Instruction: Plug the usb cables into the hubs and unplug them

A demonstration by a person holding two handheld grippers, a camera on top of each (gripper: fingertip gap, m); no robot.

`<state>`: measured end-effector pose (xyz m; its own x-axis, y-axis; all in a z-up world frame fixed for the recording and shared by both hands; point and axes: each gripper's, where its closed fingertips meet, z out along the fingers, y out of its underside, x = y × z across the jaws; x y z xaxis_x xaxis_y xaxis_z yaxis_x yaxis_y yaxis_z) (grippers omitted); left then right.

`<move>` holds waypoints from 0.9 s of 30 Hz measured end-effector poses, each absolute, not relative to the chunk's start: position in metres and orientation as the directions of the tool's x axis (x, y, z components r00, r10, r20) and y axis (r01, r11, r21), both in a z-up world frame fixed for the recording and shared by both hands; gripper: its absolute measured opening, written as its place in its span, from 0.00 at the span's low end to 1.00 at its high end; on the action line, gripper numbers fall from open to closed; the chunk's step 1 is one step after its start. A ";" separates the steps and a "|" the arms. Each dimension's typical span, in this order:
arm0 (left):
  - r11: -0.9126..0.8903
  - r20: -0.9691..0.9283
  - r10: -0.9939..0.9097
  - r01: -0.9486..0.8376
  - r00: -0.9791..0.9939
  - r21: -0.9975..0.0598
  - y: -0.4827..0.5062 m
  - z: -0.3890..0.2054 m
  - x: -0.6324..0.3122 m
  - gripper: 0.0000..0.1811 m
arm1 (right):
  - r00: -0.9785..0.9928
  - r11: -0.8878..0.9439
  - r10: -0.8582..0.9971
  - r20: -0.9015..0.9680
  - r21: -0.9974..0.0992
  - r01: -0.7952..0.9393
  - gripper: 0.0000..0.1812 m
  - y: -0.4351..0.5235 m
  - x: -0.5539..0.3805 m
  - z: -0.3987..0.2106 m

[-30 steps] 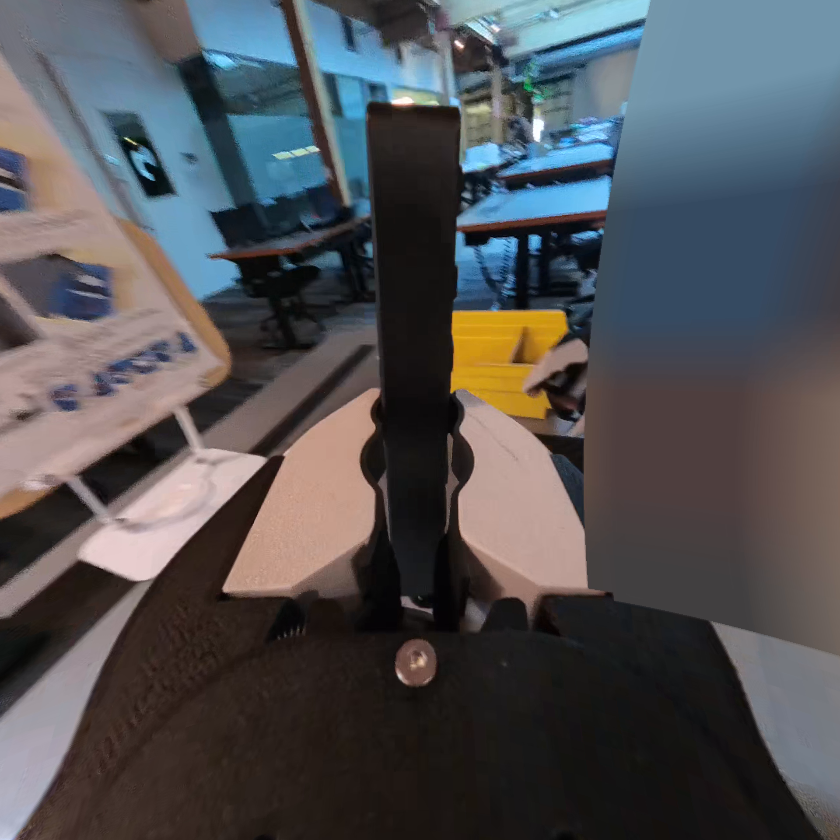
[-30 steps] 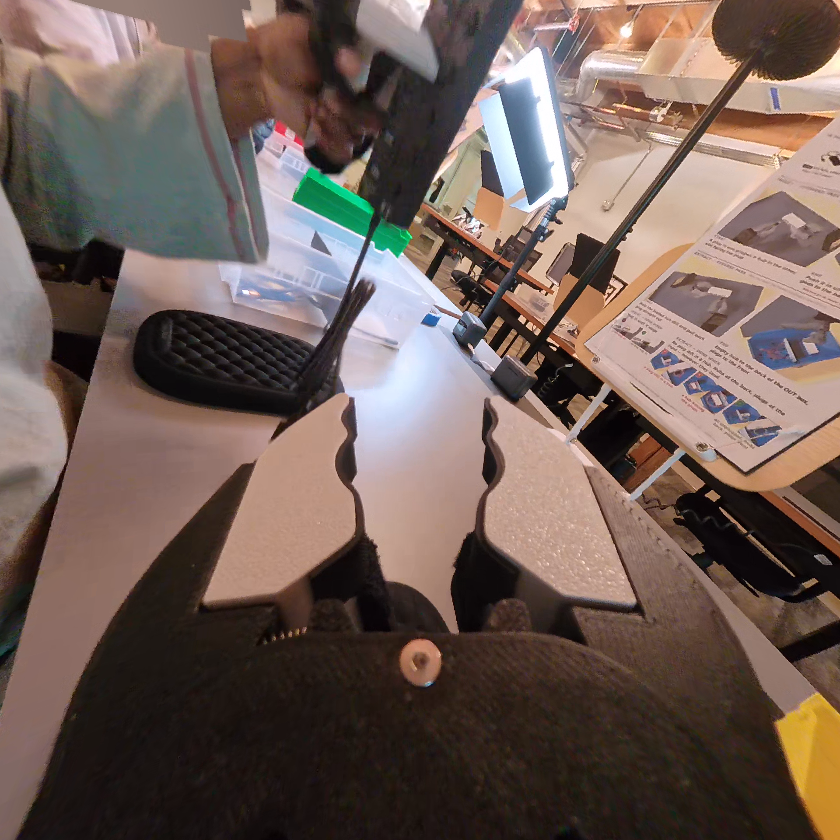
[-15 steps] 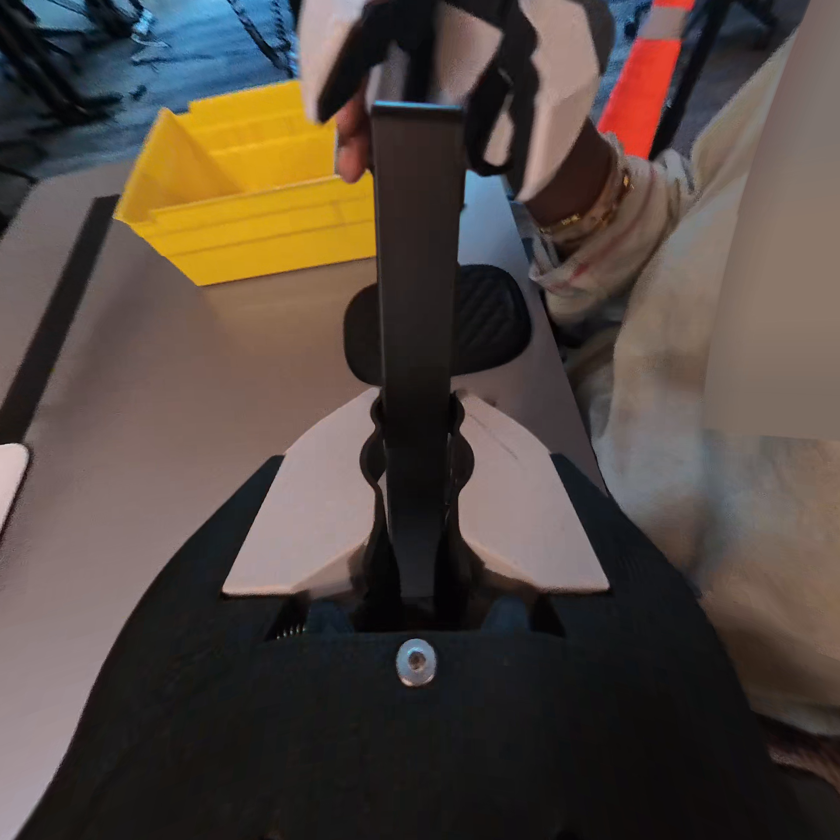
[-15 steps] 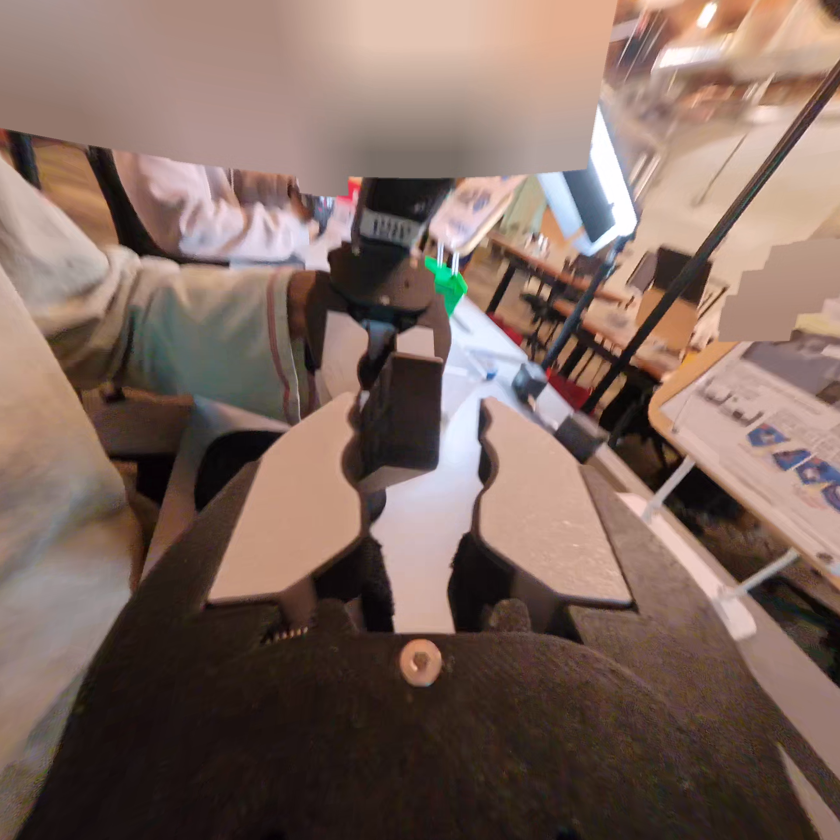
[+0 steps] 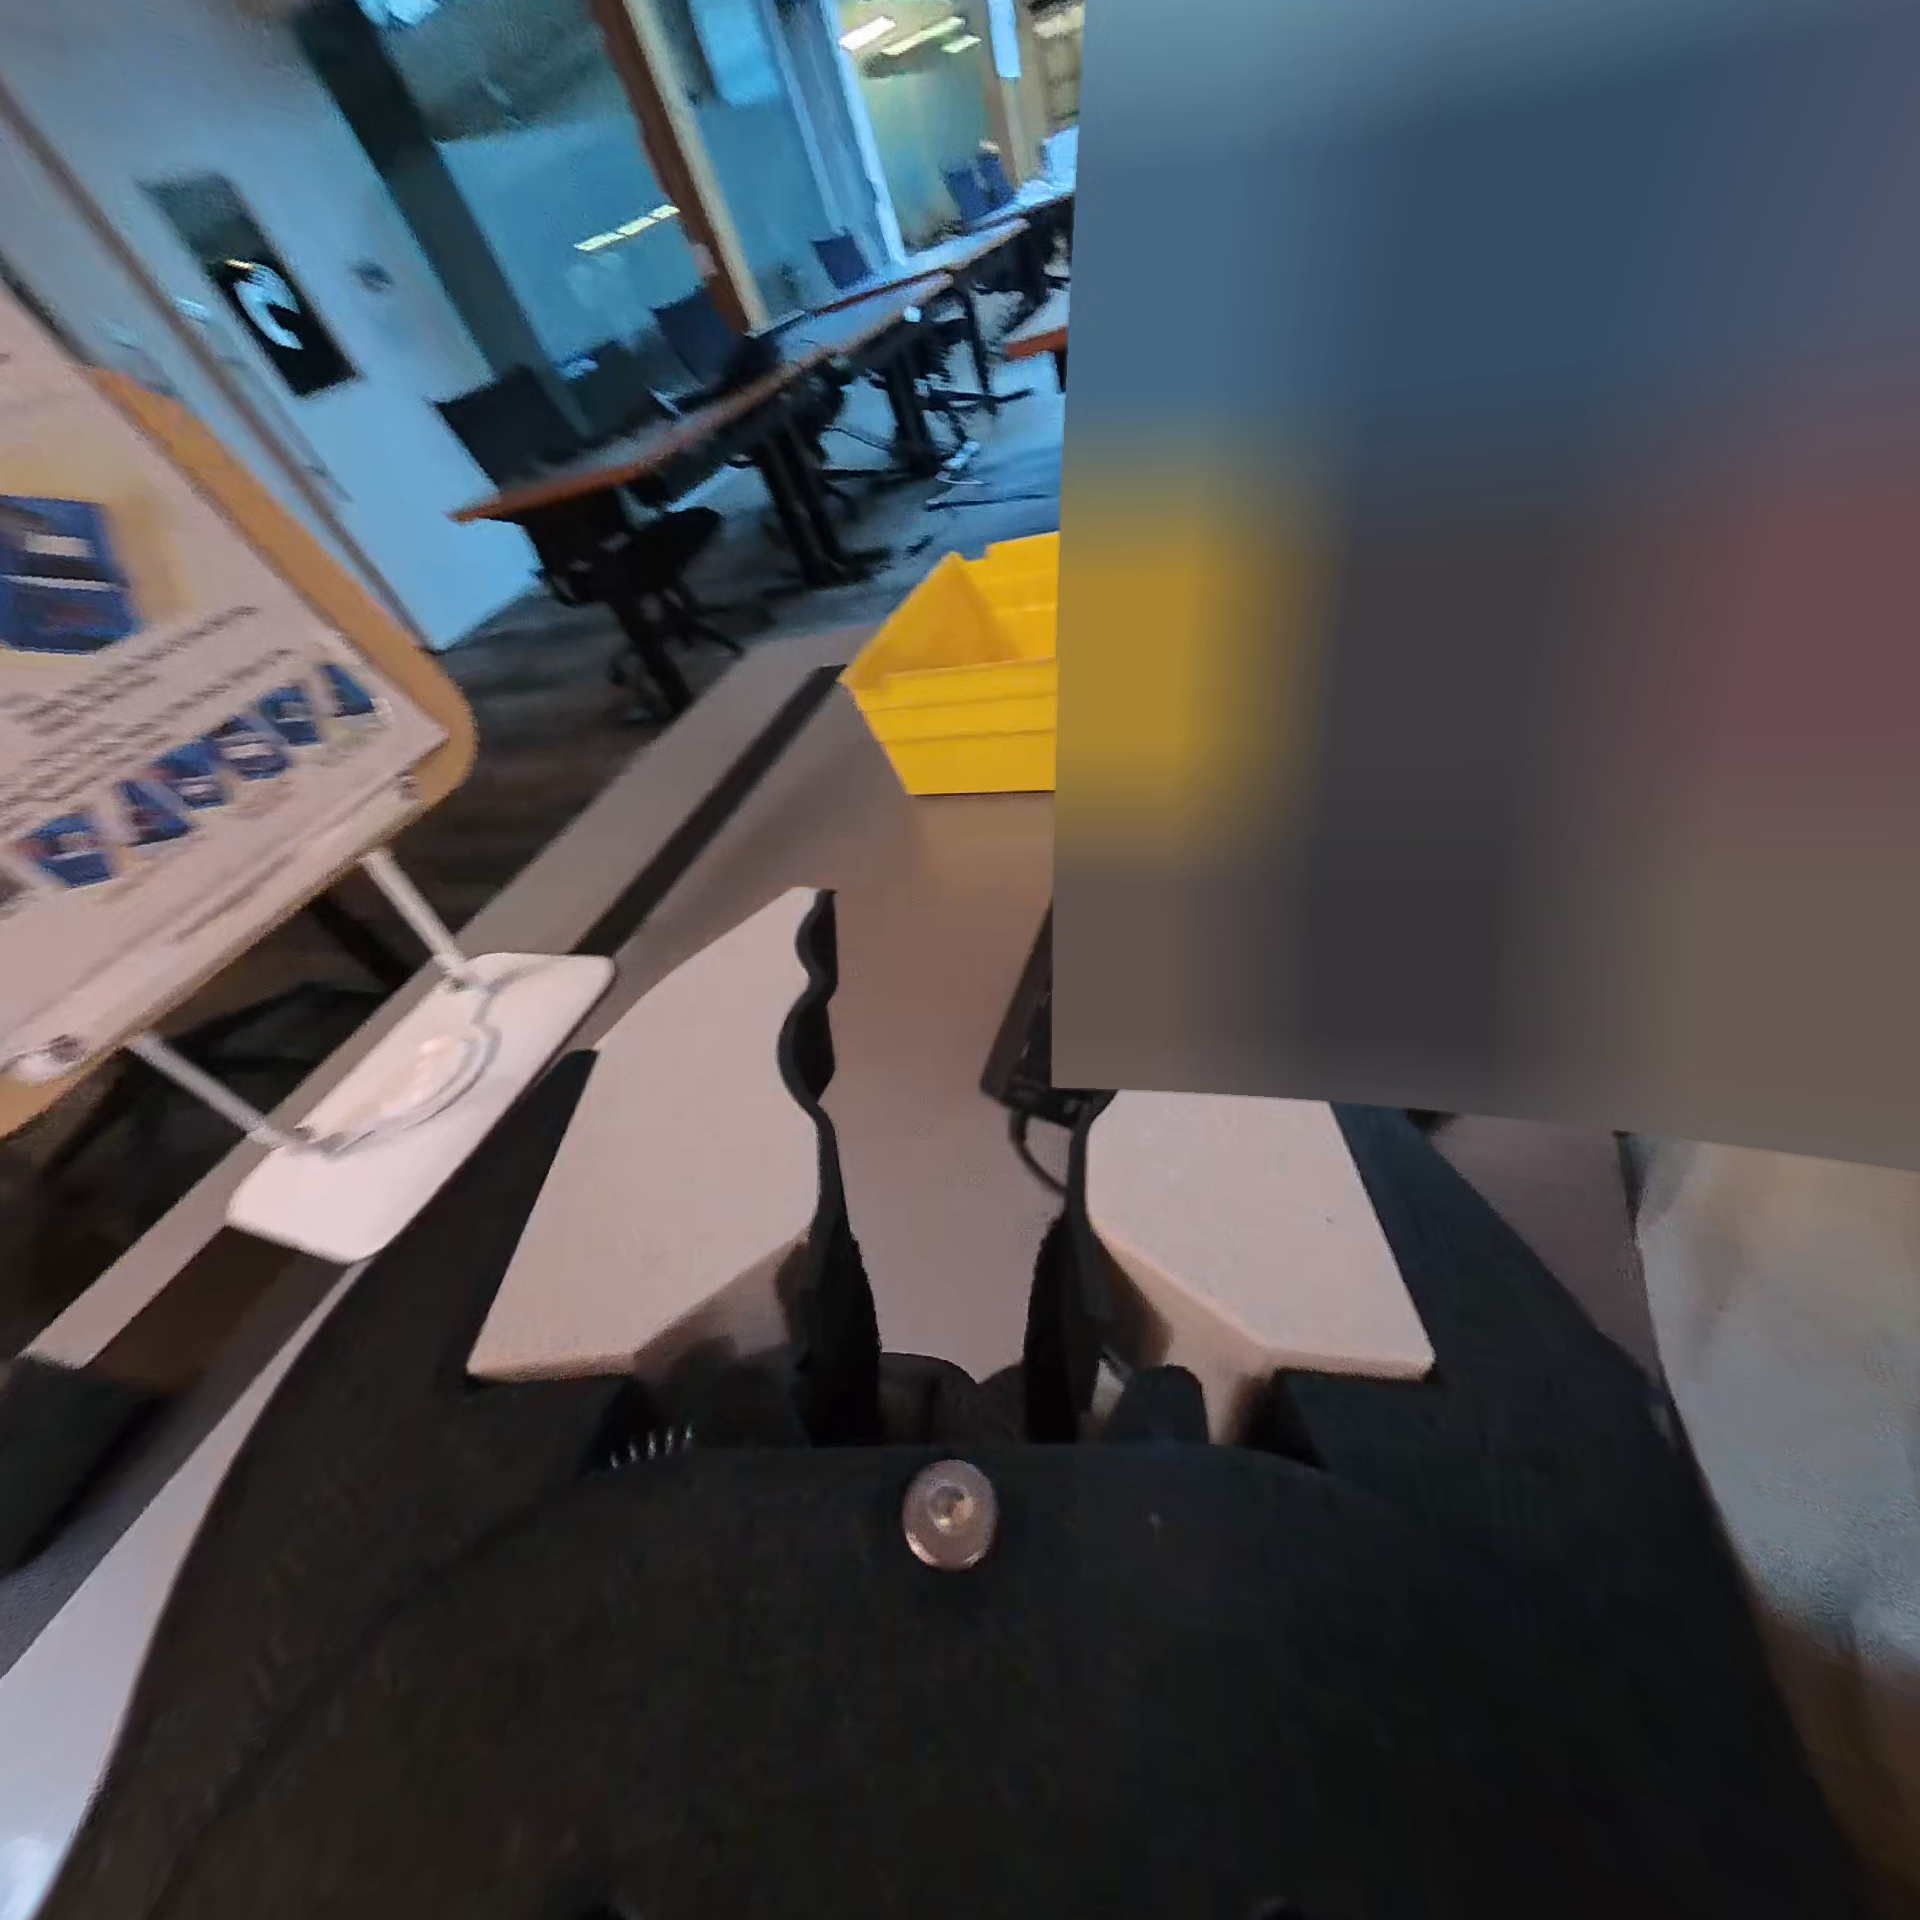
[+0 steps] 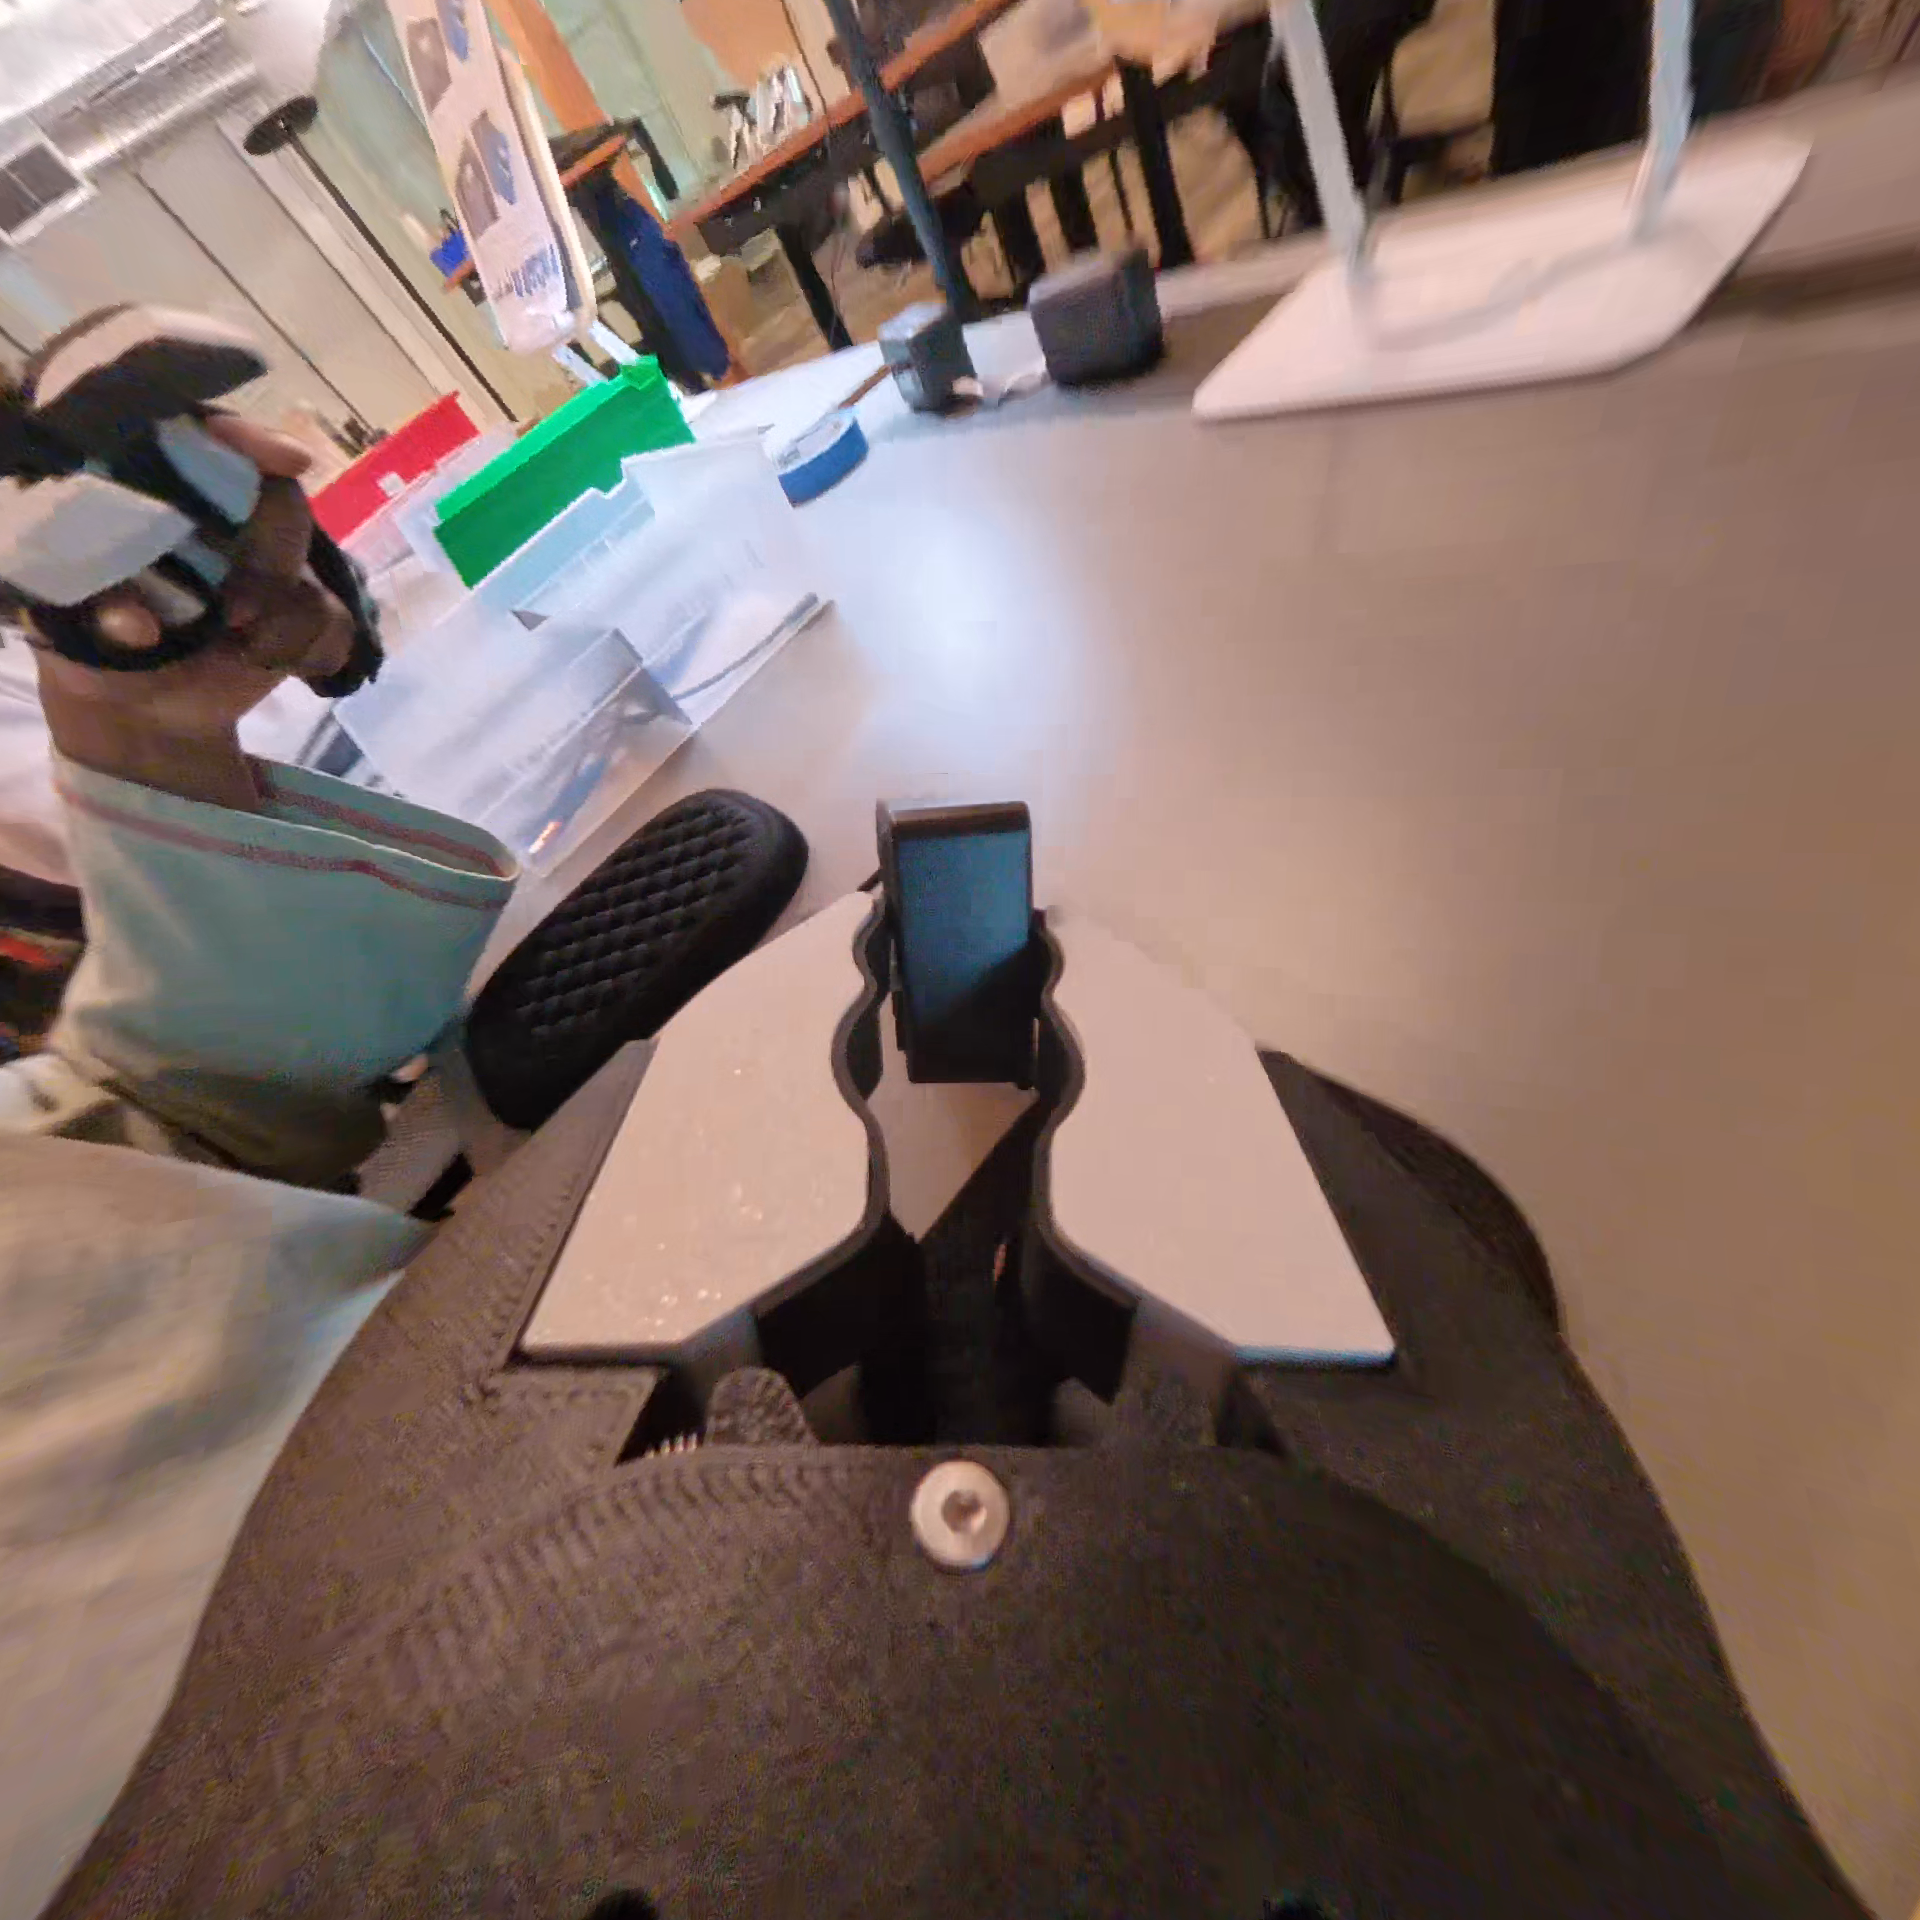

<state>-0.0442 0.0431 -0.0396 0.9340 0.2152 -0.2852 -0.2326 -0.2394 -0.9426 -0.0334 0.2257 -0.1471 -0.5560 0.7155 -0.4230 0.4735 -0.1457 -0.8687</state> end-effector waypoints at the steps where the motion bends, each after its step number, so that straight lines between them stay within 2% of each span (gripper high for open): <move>1: -0.240 -0.293 0.248 -0.235 0.923 -0.942 0.034 -0.039 -0.044 0.24 | -0.541 -0.156 0.699 -0.468 -0.838 0.523 0.14 0.229 -0.033 -0.155; 6: -0.258 -0.297 0.377 -0.208 0.877 -0.944 -0.010 -0.039 -0.043 0.24 | -0.523 -0.090 0.677 -0.518 -0.763 0.640 0.14 0.232 -0.022 -0.183; 11: -0.253 -0.297 0.470 -0.195 0.832 -0.948 -0.047 -0.034 -0.044 0.23 | -0.477 0.096 0.785 -0.394 -0.684 0.723 0.19 0.246 -0.010 -0.214; 15: -0.223 -0.287 0.522 -0.197 0.803 -0.955 -0.065 -0.028 -0.045 0.23 | -0.528 0.221 0.790 -0.312 -0.659 0.719 0.25 0.245 -0.002 -0.220; 17: -0.229 -0.300 0.537 -0.206 0.789 -0.951 -0.072 -0.027 -0.044 0.23 | -0.581 0.327 0.790 -0.195 -0.668 0.668 0.33 0.248 -0.002 -0.220; 20: -0.254 -0.330 0.560 -0.222 0.759 -0.941 -0.084 -0.025 -0.042 0.23 | -0.672 0.548 0.730 0.120 -0.691 0.471 0.46 0.254 -0.013 -0.215; 23: -0.274 -0.352 0.585 -0.231 0.731 -0.934 -0.098 -0.024 -0.039 0.23 | -0.704 0.689 0.618 0.350 -0.672 0.271 0.46 0.247 -0.025 -0.213; 25: -0.279 -0.355 0.601 -0.229 0.716 -0.933 -0.108 -0.023 -0.037 0.23 | -0.727 0.663 0.605 0.324 -0.710 0.235 0.46 0.237 -0.031 -0.215; 27: -0.282 -0.345 0.619 -0.210 0.706 -0.936 -0.122 -0.024 -0.035 0.23 | -0.748 0.595 0.630 0.209 -0.749 0.292 0.47 0.232 -0.035 -0.220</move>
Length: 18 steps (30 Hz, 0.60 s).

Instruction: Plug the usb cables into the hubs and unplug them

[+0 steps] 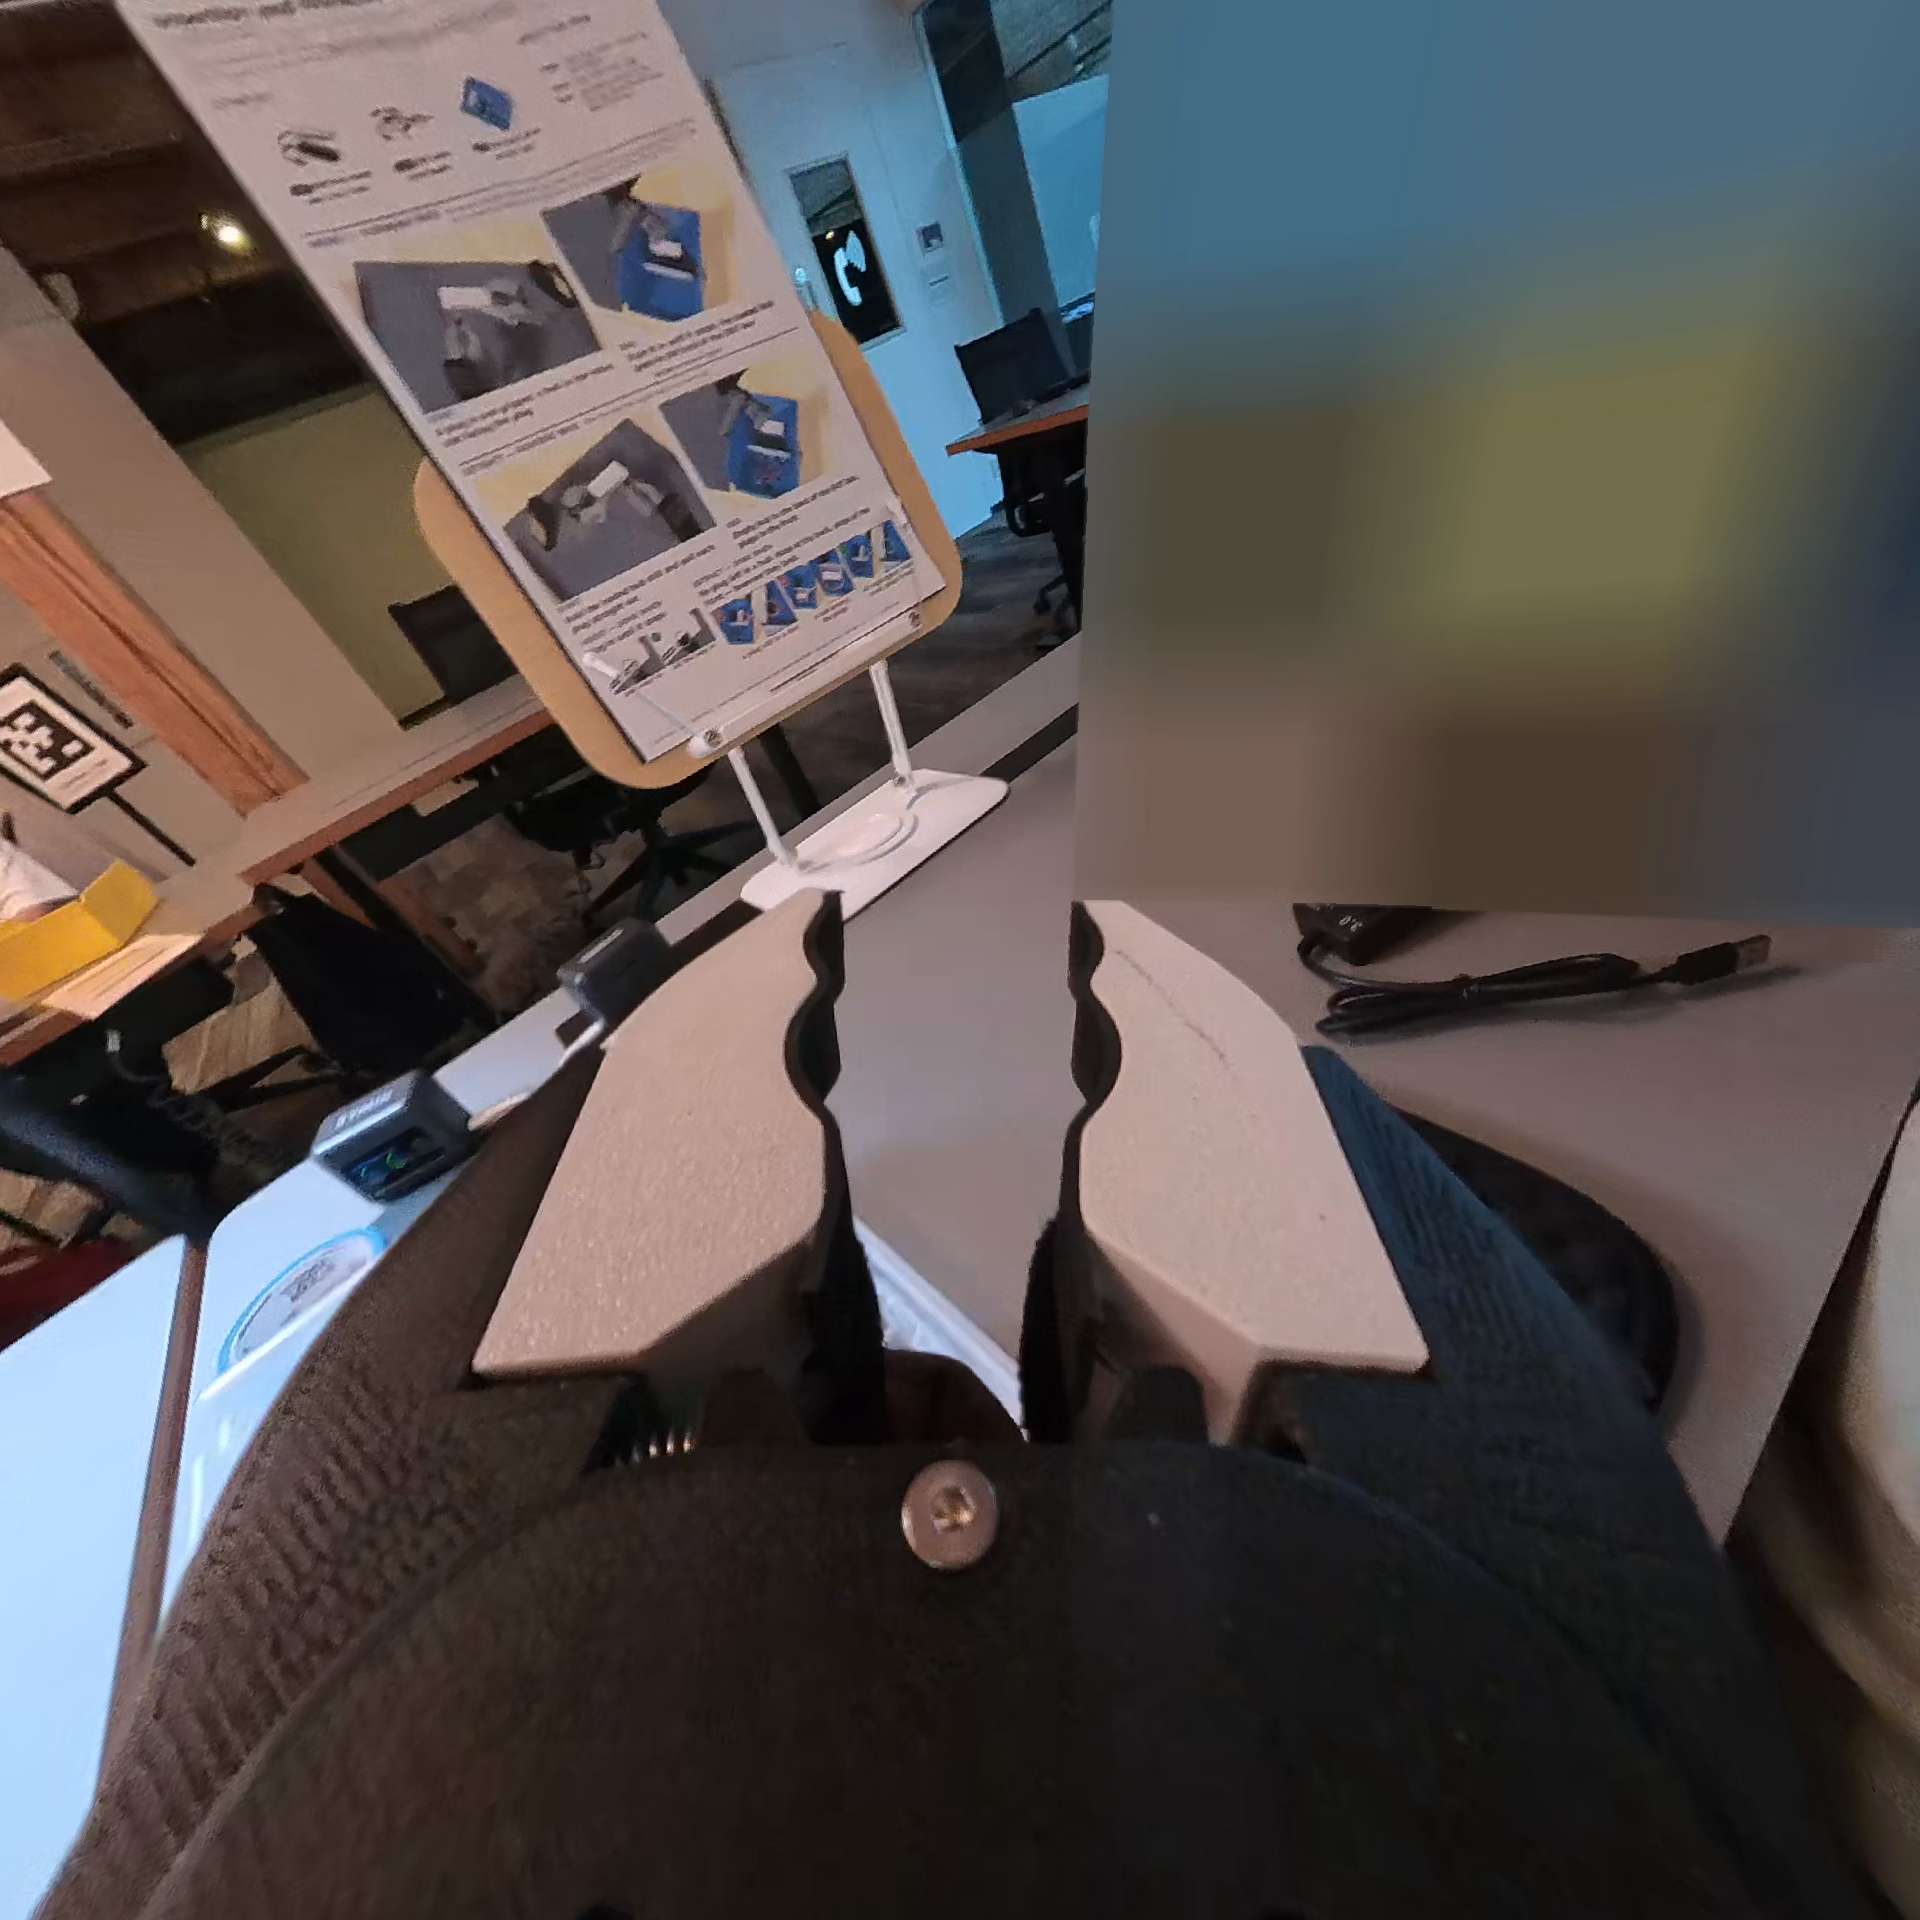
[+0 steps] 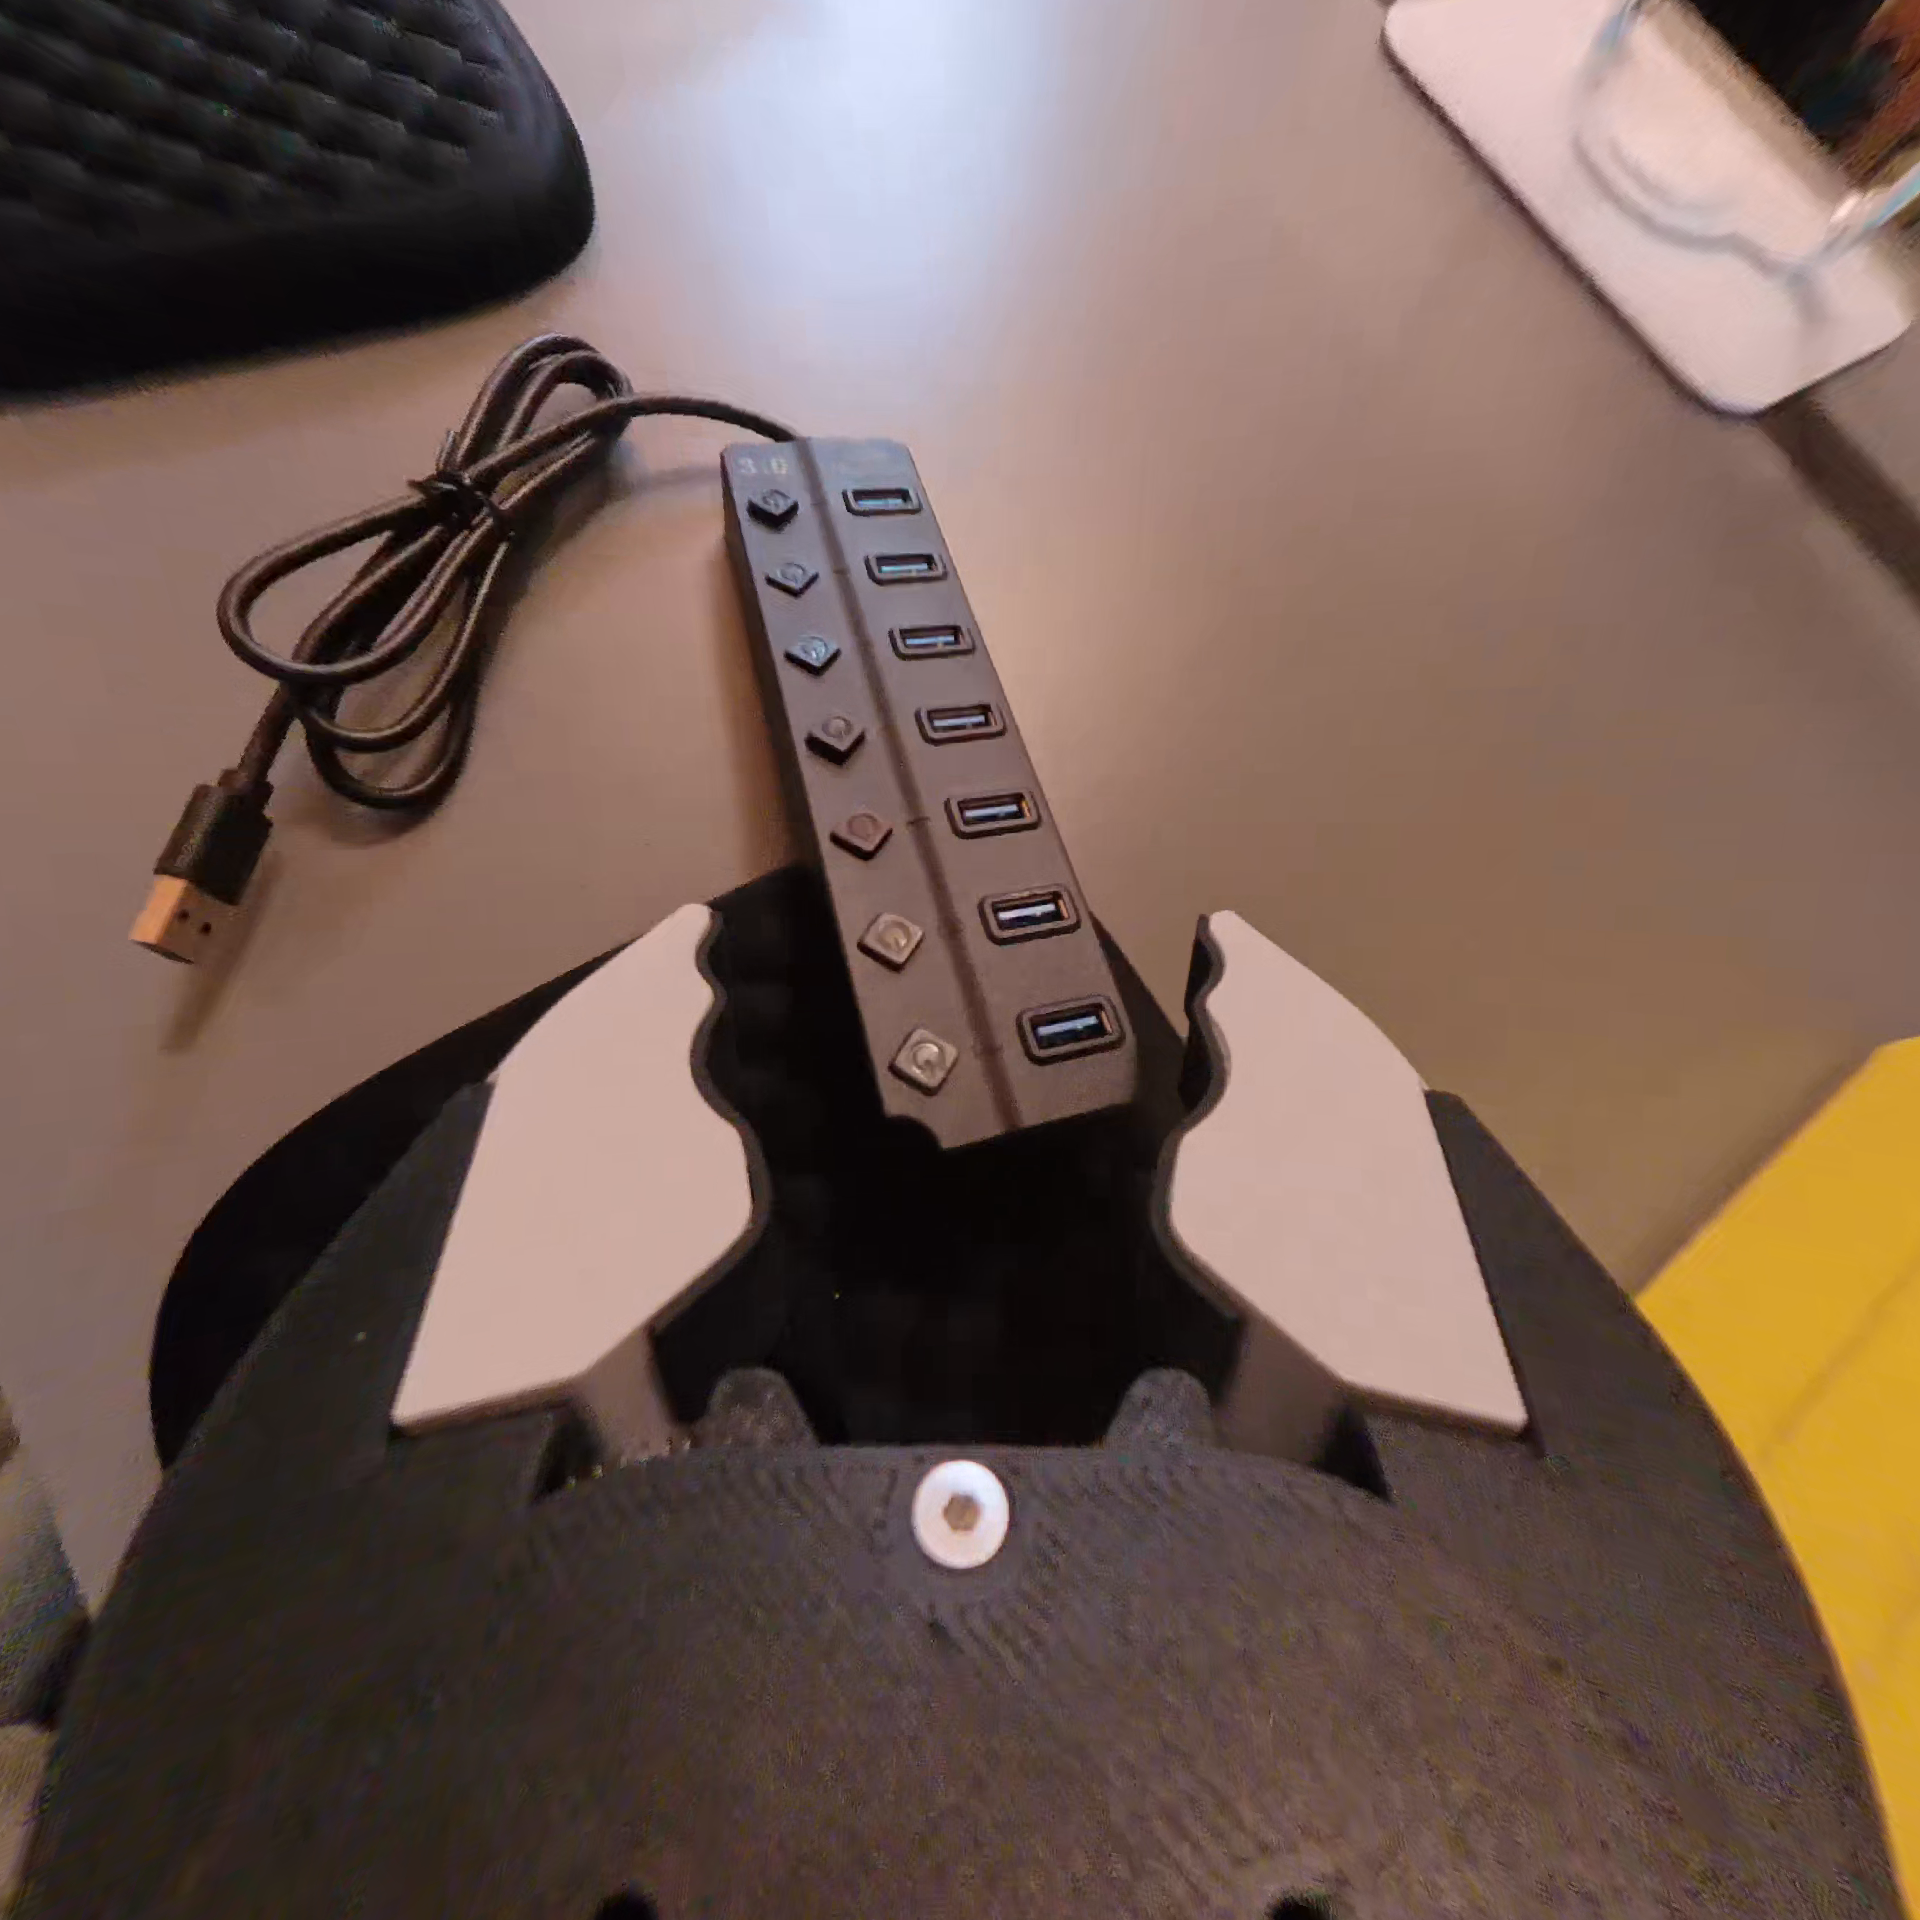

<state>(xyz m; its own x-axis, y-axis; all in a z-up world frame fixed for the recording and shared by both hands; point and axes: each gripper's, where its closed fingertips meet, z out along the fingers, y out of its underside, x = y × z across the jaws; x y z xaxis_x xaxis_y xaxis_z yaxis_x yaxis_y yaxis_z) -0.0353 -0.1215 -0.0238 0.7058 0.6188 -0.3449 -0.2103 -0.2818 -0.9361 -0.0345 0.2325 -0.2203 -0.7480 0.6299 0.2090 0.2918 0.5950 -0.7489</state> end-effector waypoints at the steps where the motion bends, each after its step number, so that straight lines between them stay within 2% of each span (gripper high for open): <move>1: -0.286 -0.334 0.627 -0.191 0.704 -0.939 -0.129 -0.026 -0.034 0.23 | -0.751 0.577 0.639 0.166 -0.749 0.325 0.46 0.233 -0.036 -0.225; 5: -0.339 -0.253 0.677 -0.012 0.691 -0.941 -0.165 -0.053 -0.037 0.24 | -0.762 0.602 0.629 0.153 -0.716 0.353 0.32 0.236 -0.033 -0.233; 8: -0.426 -0.229 0.735 0.172 0.638 -0.888 -0.199 -0.092 -0.047 0.25 | -0.769 0.618 0.613 0.182 -0.716 0.324 0.32 0.235 -0.030 -0.232; 10: -0.446 -0.197 0.763 0.279 0.616 -0.851 -0.214 -0.115 -0.054 0.25 | -0.757 0.615 0.625 0.190 -0.717 0.328 0.39 0.235 -0.029 -0.228; 13: -0.474 -0.193 0.807 0.417 0.559 -0.776 -0.236 -0.145 -0.071 0.24 | -0.738 0.610 0.630 0.241 -0.741 0.279 0.41 0.235 -0.028 -0.212; 16: -0.405 -0.105 0.868 0.567 0.486 -0.717 -0.239 -0.167 -0.089 0.21 | -0.701 0.582 0.646 0.302 -0.789 0.196 0.40 0.235 -0.028 -0.186; 18: -0.337 -0.042 0.886 0.581 0.462 -0.741 -0.226 -0.174 -0.104 0.20 | -0.668 0.560 0.663 0.338 -0.817 0.142 0.38 0.235 -0.028 -0.169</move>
